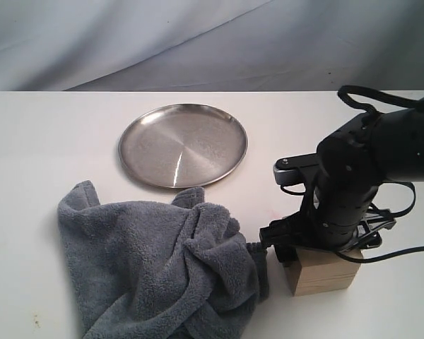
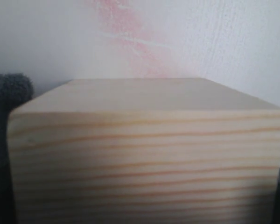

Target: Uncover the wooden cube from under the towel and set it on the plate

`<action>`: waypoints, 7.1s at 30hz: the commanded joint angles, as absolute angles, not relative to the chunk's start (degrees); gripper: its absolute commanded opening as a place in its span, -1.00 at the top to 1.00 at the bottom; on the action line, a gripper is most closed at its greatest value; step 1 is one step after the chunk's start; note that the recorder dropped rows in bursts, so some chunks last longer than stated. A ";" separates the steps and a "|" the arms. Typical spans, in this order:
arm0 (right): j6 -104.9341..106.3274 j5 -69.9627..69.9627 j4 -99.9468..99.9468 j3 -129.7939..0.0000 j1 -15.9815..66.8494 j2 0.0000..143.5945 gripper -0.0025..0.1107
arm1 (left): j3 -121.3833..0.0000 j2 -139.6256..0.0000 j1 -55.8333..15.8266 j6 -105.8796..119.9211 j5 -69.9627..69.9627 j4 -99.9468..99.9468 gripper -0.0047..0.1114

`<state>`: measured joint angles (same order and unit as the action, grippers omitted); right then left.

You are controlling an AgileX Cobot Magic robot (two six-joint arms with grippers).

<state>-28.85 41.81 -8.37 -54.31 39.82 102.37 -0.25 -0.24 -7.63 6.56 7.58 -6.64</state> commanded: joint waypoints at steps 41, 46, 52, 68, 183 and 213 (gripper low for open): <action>-21.70 51.40 -1.59 -75.54 39.36 91.29 0.96 | 0.00 0.00 -7.91 6.41 7.56 -6.74 0.92; -20.86 54.88 -1.18 -83.58 39.36 96.07 0.96 | 0.00 0.00 -7.91 6.41 7.56 -6.74 0.92; -19.35 55.39 -0.71 -90.59 39.36 102.28 0.96 | 0.00 0.00 -7.91 6.41 7.56 -6.74 0.92; -17.98 56.42 -0.34 -111.18 39.36 120.67 0.96 | 0.00 0.00 -7.91 6.41 7.56 -6.74 0.92; -18.44 57.60 -7.87 -96.16 45.80 112.13 0.96 | 0.00 0.00 -7.91 6.41 7.56 -6.74 0.92; -20.28 35.15 -3.24 -55.45 45.80 83.79 0.96 | 0.00 0.00 -7.91 6.41 7.56 -6.74 0.92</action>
